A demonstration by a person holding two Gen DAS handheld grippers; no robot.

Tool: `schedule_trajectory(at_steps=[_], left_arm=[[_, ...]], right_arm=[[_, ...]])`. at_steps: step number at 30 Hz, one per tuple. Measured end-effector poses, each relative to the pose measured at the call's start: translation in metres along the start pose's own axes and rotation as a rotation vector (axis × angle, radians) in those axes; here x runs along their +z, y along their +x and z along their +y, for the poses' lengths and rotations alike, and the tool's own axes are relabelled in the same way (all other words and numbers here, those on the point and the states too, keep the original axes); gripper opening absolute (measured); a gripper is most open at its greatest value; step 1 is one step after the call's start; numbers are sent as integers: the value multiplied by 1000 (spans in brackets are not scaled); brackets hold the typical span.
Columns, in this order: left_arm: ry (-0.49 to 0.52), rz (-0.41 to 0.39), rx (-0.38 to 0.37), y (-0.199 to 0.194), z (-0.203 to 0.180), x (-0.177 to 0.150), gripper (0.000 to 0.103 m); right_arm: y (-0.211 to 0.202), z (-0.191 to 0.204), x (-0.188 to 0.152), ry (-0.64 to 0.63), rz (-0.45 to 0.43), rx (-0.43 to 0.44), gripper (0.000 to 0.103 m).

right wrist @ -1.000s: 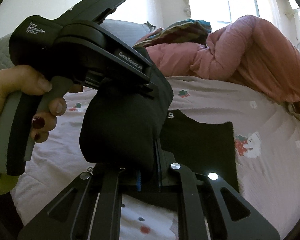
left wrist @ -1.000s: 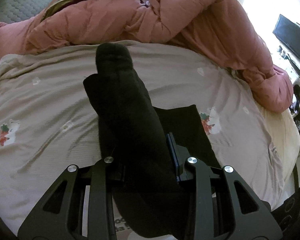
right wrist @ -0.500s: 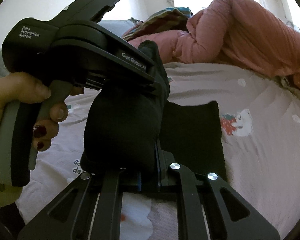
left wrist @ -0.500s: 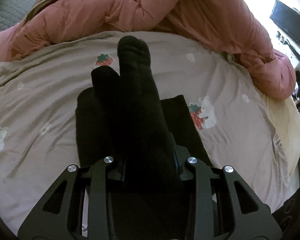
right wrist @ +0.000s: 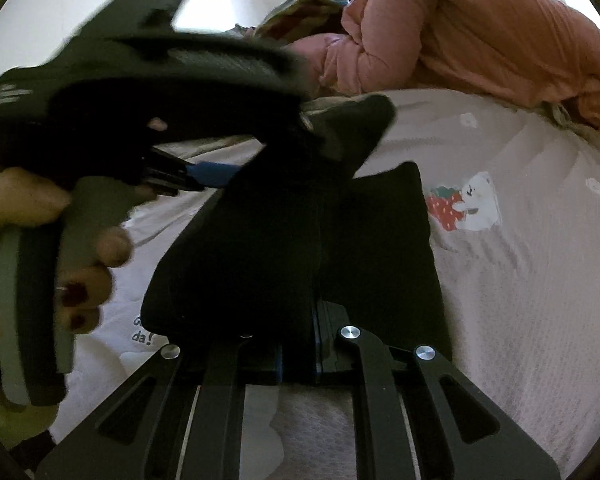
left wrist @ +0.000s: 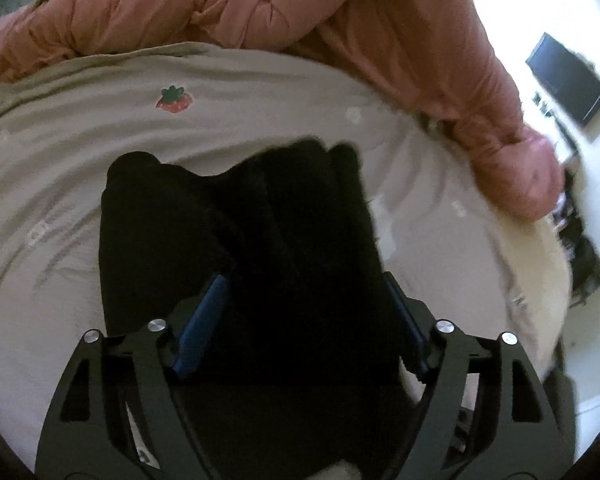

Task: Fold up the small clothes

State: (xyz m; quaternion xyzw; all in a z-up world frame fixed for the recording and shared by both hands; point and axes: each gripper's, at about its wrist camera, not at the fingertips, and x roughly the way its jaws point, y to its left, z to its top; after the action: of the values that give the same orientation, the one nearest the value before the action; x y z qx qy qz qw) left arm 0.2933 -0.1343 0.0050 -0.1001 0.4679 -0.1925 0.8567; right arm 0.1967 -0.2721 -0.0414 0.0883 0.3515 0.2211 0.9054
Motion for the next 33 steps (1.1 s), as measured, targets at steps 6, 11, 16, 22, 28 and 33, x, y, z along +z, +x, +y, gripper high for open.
schedule_trajectory(at_steps=[6, 11, 16, 22, 28, 33], left_arm=[[-45, -100, 30, -34, 26, -5, 71], [-70, -82, 144, -35, 59, -20, 71], [-69, -18, 151, -16, 72, -41, 71], [-26, -49, 177, -14, 68, -56, 71], [1, -55, 186, -18, 66, -59, 71], [7, -55, 181, -21, 67, -62, 71]], right_arm=[[3, -13, -2, 96, 41, 32, 10], [-1, -22, -6, 182, 77, 61, 21], [-17, -30, -7, 214, 85, 69, 45], [-47, -42, 12, 212, 11, 42, 73], [-13, -67, 57, 261, 80, 23, 80], [44, -89, 84, 306, 199, -7, 81]])
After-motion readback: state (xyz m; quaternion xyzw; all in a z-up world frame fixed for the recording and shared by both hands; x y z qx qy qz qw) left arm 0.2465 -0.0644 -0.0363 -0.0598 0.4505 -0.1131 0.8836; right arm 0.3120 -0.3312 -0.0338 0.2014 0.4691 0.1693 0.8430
